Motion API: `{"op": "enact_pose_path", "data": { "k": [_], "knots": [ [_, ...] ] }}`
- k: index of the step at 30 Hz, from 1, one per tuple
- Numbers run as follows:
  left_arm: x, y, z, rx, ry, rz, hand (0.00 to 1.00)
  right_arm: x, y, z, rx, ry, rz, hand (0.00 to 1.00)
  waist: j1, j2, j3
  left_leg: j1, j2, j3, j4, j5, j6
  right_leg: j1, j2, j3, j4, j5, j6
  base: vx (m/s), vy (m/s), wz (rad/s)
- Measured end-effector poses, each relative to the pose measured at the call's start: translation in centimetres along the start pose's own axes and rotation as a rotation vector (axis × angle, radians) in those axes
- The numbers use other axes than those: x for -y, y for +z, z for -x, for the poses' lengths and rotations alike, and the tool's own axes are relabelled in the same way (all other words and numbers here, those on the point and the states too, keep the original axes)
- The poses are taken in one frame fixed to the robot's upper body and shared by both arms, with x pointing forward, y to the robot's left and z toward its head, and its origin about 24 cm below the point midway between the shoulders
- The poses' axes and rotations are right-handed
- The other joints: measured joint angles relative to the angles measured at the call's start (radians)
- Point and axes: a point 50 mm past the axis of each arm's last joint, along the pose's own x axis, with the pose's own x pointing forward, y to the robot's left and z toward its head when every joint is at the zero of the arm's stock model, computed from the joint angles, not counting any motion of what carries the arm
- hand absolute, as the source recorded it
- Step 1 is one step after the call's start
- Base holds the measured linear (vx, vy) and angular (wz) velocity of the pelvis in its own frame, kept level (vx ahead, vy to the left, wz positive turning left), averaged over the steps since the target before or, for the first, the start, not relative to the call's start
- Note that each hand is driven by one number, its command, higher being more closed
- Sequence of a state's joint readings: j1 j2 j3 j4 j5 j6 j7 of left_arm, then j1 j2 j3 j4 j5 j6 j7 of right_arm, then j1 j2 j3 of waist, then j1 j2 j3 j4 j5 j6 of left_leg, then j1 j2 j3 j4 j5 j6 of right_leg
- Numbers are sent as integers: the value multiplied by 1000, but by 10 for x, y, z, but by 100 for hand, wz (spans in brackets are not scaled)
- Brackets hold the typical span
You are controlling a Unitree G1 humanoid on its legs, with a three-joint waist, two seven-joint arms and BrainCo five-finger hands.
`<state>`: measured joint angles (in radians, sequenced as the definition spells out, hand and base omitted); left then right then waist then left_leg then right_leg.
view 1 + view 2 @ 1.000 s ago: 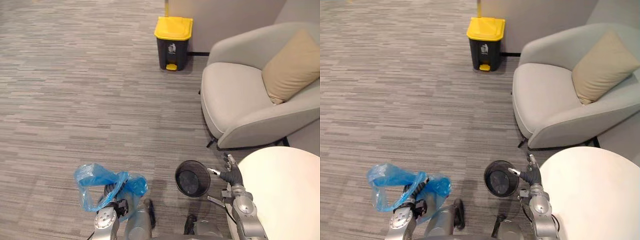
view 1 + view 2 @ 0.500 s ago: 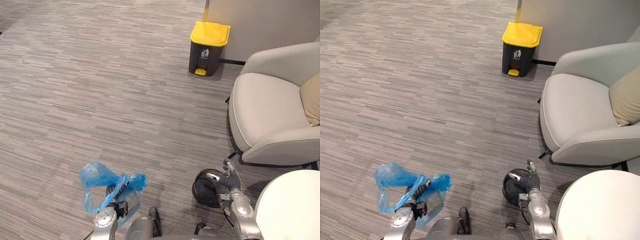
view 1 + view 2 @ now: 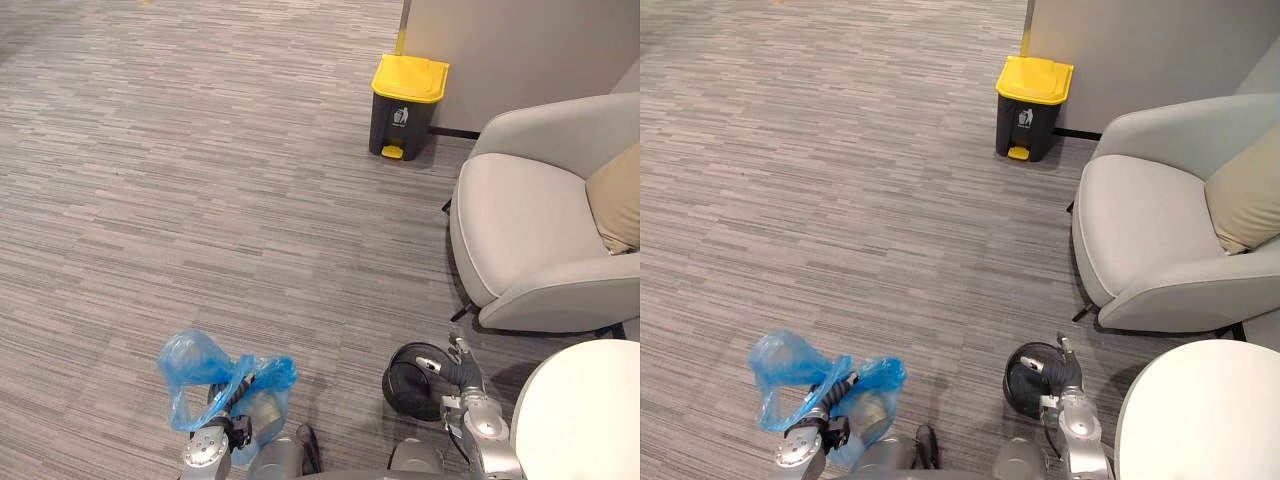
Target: Gather rubbish on tea table into small bin, then transfer packed bag to large trash can.
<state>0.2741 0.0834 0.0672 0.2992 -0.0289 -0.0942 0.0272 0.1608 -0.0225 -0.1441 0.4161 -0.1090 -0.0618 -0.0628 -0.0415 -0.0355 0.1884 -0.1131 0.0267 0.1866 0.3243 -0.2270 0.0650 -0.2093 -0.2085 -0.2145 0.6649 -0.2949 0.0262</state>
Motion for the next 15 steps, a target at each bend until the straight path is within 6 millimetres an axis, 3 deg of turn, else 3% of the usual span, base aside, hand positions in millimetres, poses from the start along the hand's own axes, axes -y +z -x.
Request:
{"op": "enact_pose_path", "data": {
  "k": [2,4,5,6,7,8,10,12,15],
  "knots": [
    [8,5,-4,15,-32,-8,100,1,1,1,9,-5,-4,0,-10,3,2,13,7,-33,1,-18,-12,-79,64,-1,-1,-17,7,165,-115,34],
    [11,9,-6,29,-49,-17,100,2,-1,3,1,-10,-4,0,-31,-4,-2,23,5,-63,12,-39,-37,-107,88,4,-63,-10,4,251,-179,71],
    [14,12,-7,40,-64,-22,100,4,-2,6,3,-17,-3,0,-33,-25,-12,20,-4,-87,57,-79,-55,-95,85,0,-134,67,-37,326,-237,71],
    [18,12,-8,36,-70,-13,100,8,-3,7,2,-24,4,0,-34,-5,-8,21,11,-104,85,-102,-70,-77,94,-19,-122,53,-49,359,-208,40],
    [22,10,-6,30,-77,3,100,13,-4,9,2,-38,9,0,-29,31,-18,37,50,-104,113,-127,-96,-49,124,-41,-135,31,-59,339,-156,14],
    [23,10,-5,33,-74,11,100,14,-4,11,4,-41,10,0,-27,47,-23,41,70,-96,131,-132,-107,-34,138,-50,-143,24,-67,438,-191,5],
    [24,11,-4,37,-61,36,100,14,7,11,55,-45,2,0,-27,76,-19,22,159,-25,312,-111,-137,77,204,-63,-227,22,-85,430,-183,-1],
    [23,12,-1,47,-53,48,100,8,21,12,116,-34,-12,0,-9,64,-21,-28,230,37,545,-98,-137,199,244,-18,-318,18,-100,487,-97,-48],
    [25,16,0,65,-46,71,100,9,34,8,168,-46,-16,0,14,49,-30,-146,244,79,617,-119,-102,274,241,64,-396,18,-100,388,9,-69]
  ]
}}
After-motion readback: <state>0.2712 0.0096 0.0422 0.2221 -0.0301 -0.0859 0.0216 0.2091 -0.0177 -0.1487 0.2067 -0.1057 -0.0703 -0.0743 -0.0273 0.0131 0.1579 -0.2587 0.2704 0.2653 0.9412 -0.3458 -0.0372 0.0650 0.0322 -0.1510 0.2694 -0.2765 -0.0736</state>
